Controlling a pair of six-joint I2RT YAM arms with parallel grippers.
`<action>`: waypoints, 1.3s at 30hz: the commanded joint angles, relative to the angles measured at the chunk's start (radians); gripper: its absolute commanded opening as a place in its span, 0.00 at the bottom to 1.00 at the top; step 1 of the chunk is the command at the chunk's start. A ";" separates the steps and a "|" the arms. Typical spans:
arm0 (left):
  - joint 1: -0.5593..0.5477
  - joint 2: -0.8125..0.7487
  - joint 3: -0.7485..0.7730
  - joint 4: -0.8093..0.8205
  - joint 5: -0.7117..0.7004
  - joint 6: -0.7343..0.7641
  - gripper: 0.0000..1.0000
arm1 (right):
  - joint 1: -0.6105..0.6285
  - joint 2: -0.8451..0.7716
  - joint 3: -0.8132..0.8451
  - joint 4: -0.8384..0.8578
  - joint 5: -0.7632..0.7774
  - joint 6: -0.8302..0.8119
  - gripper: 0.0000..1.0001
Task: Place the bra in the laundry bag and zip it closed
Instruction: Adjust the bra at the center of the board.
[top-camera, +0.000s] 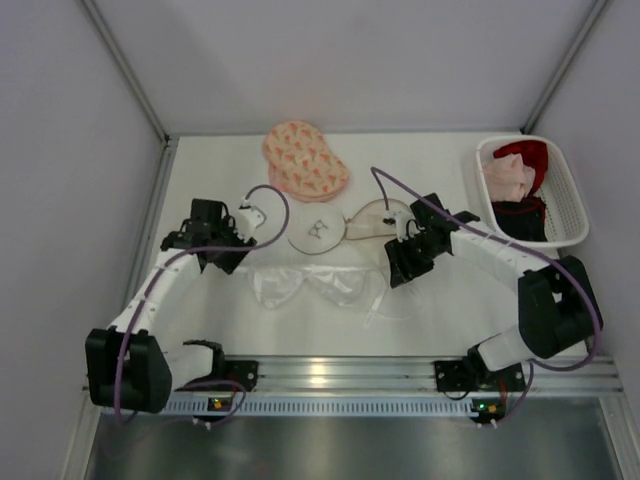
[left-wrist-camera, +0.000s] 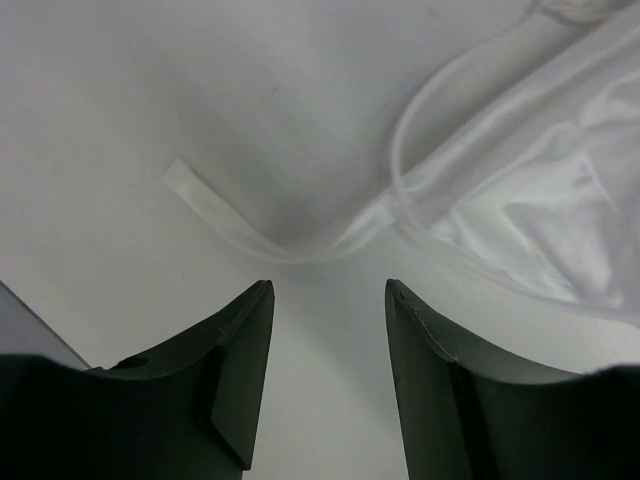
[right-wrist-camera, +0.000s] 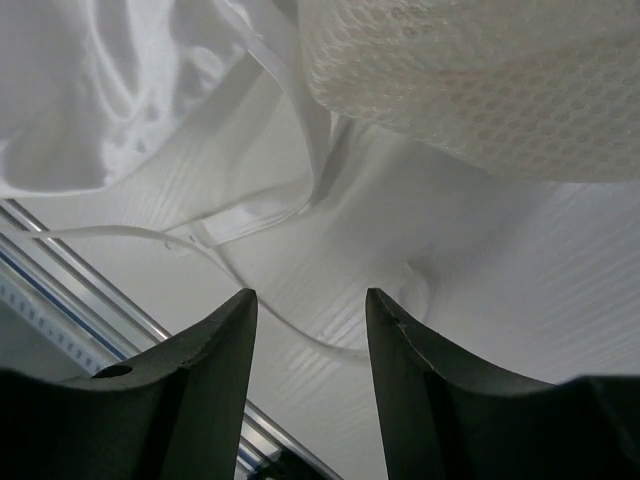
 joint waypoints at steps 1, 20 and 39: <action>0.174 0.121 0.097 -0.006 0.120 -0.125 0.54 | -0.002 0.085 0.045 -0.037 0.053 -0.007 0.48; 0.354 0.579 0.228 0.155 0.039 -0.427 0.25 | 0.035 0.204 0.056 0.060 0.065 0.039 0.50; -0.120 0.103 0.024 0.151 0.212 -0.248 0.03 | 0.033 0.150 0.045 0.020 0.041 0.018 0.48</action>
